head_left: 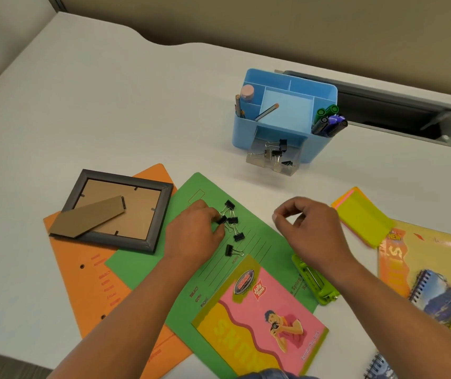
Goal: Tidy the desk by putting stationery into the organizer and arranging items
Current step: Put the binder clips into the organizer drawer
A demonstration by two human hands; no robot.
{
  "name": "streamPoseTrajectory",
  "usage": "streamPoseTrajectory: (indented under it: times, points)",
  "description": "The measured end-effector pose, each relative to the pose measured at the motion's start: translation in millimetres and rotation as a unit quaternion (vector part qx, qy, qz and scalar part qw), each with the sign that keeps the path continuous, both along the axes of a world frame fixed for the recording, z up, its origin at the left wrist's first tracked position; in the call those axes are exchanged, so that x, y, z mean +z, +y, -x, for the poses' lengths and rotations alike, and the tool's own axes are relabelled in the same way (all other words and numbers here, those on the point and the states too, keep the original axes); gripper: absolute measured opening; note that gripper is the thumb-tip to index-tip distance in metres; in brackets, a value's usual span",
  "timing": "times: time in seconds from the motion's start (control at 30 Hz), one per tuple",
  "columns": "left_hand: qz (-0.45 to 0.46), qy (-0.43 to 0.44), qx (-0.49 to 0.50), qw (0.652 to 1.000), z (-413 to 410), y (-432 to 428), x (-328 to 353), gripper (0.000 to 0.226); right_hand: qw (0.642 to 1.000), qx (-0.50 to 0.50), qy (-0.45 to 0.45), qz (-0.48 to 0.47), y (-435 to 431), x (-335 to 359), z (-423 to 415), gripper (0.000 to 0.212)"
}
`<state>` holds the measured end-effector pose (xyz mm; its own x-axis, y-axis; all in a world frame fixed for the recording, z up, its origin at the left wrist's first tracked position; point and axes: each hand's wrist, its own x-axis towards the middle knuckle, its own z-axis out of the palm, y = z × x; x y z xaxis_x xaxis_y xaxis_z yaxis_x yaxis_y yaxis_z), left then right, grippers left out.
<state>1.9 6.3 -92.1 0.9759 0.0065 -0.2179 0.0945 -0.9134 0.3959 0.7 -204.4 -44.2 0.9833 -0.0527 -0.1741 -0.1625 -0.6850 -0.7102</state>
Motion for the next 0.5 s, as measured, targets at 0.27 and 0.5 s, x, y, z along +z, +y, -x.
streamPoseTrajectory:
  times: [0.27,0.5]
  points:
    - [0.049,-0.012,0.068,0.996,8,-7,23,0.018,0.997,0.066,0.025,-0.019,13,2,9,0.009]
    - [0.208,0.019,0.149,0.967,13,-16,40,0.016,0.985,0.170,-0.015,-0.028,26,8,1,0.021]
